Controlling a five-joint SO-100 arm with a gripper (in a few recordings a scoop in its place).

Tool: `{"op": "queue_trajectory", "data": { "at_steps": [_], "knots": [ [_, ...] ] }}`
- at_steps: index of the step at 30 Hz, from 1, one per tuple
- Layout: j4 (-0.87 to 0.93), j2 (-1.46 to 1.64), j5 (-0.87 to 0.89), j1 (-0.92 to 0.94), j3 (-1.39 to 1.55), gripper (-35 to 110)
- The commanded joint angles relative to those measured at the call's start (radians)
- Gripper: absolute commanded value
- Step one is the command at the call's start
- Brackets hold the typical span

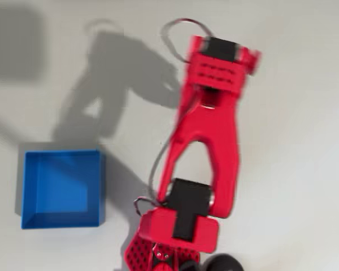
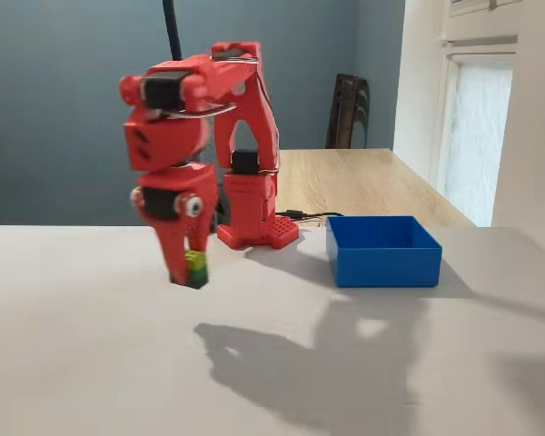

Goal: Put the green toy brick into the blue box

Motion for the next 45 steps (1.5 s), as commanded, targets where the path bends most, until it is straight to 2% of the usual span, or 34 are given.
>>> {"op": "queue_trajectory", "data": {
  "at_steps": [1,12,24,33,45],
  "knots": [
    [0.011,0.161,0.0,-0.186,0.014,0],
    [0.052,0.272,0.038,-0.658,0.055,0],
    [0.16,0.259,0.167,-1.028,0.049,0],
    [0.161,0.256,0.178,-1.124,0.064,0],
    [0.16,0.256,0.133,-1.14,0.097,0]
  ]
}}
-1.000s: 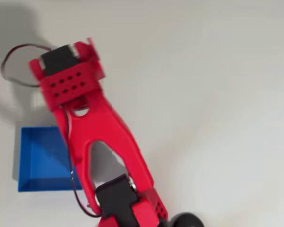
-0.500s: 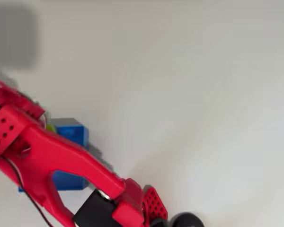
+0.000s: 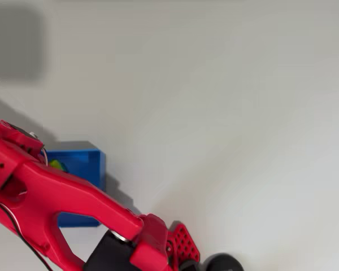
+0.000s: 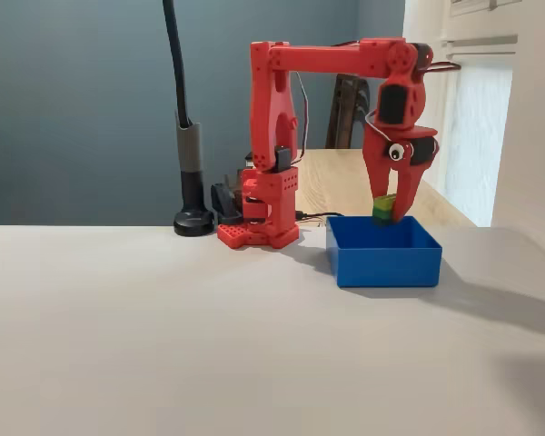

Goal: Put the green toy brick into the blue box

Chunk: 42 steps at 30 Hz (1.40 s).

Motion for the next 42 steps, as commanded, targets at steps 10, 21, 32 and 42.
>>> {"op": "queue_trajectory", "data": {
  "at_steps": [10,21,32,42],
  "knots": [
    [0.025,0.089,-0.06,-0.025,-0.002,29],
    [-0.005,0.1,-0.1,0.152,-0.008,0],
    [-0.321,0.126,-0.267,0.709,0.055,0],
    [-0.456,0.597,-0.288,0.825,0.532,0]
  ]
}}
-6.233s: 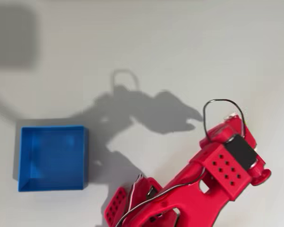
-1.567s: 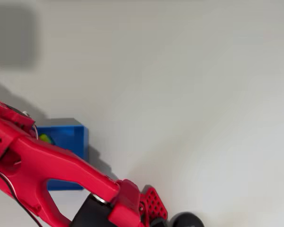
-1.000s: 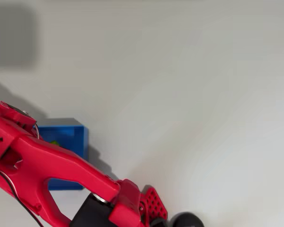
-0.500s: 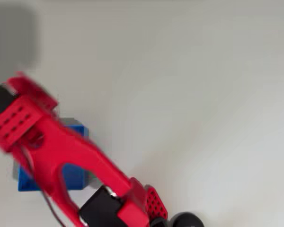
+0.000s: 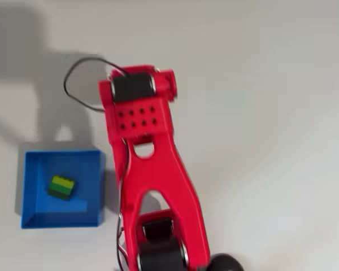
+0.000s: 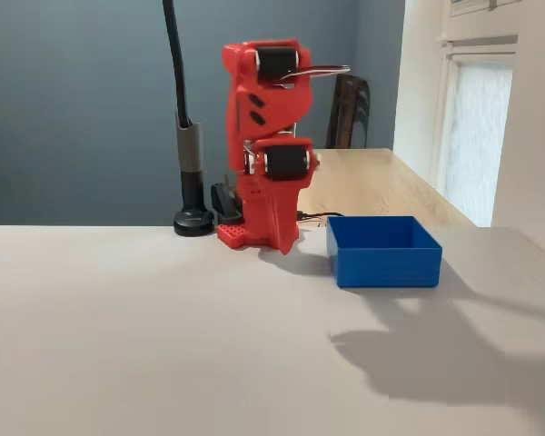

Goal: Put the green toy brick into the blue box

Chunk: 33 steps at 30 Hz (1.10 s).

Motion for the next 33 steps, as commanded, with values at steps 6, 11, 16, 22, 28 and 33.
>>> {"op": "queue_trajectory", "data": {
  "at_steps": [6,11,16,22,28,33],
  "knots": [
    [-0.109,0.647,-0.026,0.012,0.523,0],
    [-0.156,0.957,-0.069,0.023,0.819,0],
    [-0.158,1.181,-0.1,0.051,1.031,0],
    [-0.156,1.308,-0.106,0.066,1.127,0],
    [-0.156,1.313,-0.101,0.074,1.129,0],
    [-0.156,1.313,-0.097,0.075,1.129,0]
  ]
}}
